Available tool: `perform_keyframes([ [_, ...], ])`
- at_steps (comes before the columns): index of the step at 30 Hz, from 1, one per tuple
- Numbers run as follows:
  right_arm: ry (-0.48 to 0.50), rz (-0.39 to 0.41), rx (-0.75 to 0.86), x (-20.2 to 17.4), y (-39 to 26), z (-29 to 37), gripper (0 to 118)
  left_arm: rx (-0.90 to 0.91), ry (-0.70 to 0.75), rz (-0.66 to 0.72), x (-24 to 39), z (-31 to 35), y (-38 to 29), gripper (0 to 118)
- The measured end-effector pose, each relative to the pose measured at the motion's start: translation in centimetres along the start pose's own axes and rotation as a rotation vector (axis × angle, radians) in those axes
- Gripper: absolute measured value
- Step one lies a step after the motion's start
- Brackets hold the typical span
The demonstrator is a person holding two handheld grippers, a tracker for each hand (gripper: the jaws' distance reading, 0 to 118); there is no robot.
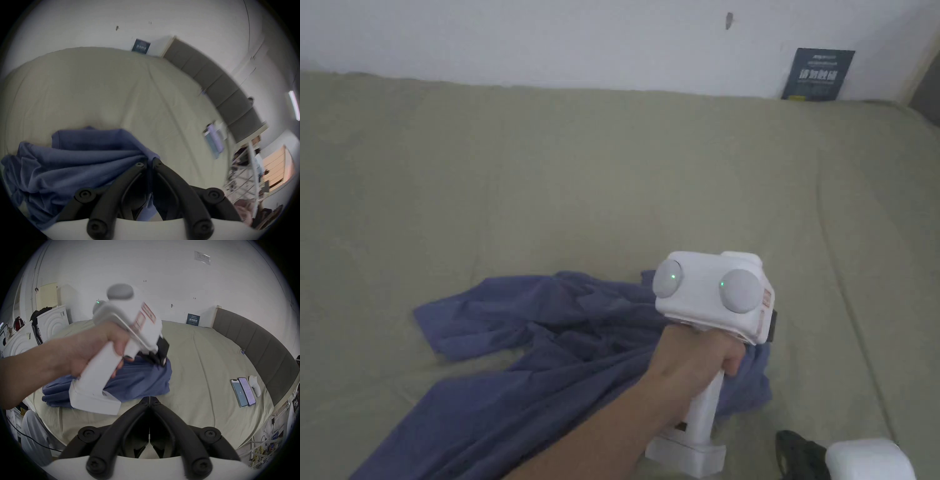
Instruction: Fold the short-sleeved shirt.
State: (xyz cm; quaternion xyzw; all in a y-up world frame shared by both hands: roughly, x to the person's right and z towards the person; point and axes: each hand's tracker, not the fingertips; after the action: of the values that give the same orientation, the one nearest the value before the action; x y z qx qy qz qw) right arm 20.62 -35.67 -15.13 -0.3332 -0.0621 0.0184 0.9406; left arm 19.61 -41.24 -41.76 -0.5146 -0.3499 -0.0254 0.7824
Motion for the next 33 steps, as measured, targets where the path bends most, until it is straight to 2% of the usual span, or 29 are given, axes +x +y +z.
perform_keyframes([
  [3, 0.009, 0.009, -0.002, -0.2, -0.4, 0.0, 0, -0.005, 0.097, -0.042, -0.1, -0.6, -1.6, 4],
  [4, 0.012, 0.009, -0.002, -0.2, -0.4, -0.1, 0, 0.035, 0.054, -0.034, -0.3, -0.2, -2.0, 6],
  [5, 0.015, 0.007, -0.003, -0.3, -0.4, -0.1, 0, 0.072, 0.022, -0.026, -0.5, 0.3, -2.3, 19],
  [6, 0.016, 0.004, -0.002, -0.2, -0.3, 0.0, 0, 0.078, 0.048, -0.007, -0.7, 1.1, -2.4, 60],
  [7, 0.020, 0.000, 0.001, -0.2, -0.3, 0.2, 0, 0.116, 0.067, 0.021, -0.9, 2.0, -2.6, 118],
  [8, 0.022, -0.005, 0.005, -0.2, -0.2, 0.4, 0, 0.117, 0.073, 0.020, -1.0, 2.8, -2.9, 114],
  [9, 0.024, -0.012, 0.013, -0.3, 0.0, 0.8, 0, 0.205, 0.109, -0.148, -2.0, 5.3, -2.0, 111],
  [10, 0.032, -0.013, 0.024, -0.2, 0.1, 1.2, 0, 0.199, 0.089, -0.042, -2.3, 6.6, -2.1, 112],
  [11, 0.034, -0.013, 0.031, -0.3, 0.2, 1.5, 0, 0.169, 0.096, -0.038, -2.7, 8.1, -2.4, 112],
  [16, 0.046, -0.027, 0.089, -1.0, 1.1, 3.4, 0, 0.285, 0.096, 0.000, -4.2, 16.3, -8.1, 110],
  [19, 0.061, -0.041, 0.111, -1.8, 1.4, 4.4, 0, 0.433, 0.008, 0.021, -6.5, 24.0, -12.5, 105],
  [20, 0.085, -0.060, 0.121, -2.0, 1.4, 4.8, 0, 0.451, -0.029, 0.071, -7.1, 25.9, -14.3, 94],
  [21, 0.102, -0.070, 0.125, -2.2, 1.5, 5.0, 0, 0.474, -0.026, 0.085, -7.8, 27.7, -15.9, 72],
  [22, 0.108, -0.066, 0.128, -2.6, 1.6, 5.4, 0, 0.512, 0.037, 0.096, -8.3, 29.4, -17.8, 16],
  [23, 0.107, -0.056, 0.138, -3.1, 1.7, 5.8, 0, 0.606, 0.138, 0.114, -8.5, 31.4, -19.6, 0],
  [25, 0.116, -0.040, 0.162, -4.0, 1.8, 6.5, 0, 0.555, 0.179, 0.083, -9.8, 33.8, -22.0, 0],
  [26, 0.128, -0.038, 0.167, -4.4, 1.9, 6.8, 0, 0.577, 0.245, 0.113, -10.5, 35.1, -23.4, 0],
  [30, 0.161, -0.020, 0.177, -5.8, 1.9, 7.7, 0, 0.644, 0.342, 0.210, -14.1, 38.1, -27.0, 0],
  [33, 0.158, 0.004, 0.179, -6.9, 1.8, 7.9, 0, 0.601, 0.435, 0.257, -16.4, 38.6, -29.2, 0],
])
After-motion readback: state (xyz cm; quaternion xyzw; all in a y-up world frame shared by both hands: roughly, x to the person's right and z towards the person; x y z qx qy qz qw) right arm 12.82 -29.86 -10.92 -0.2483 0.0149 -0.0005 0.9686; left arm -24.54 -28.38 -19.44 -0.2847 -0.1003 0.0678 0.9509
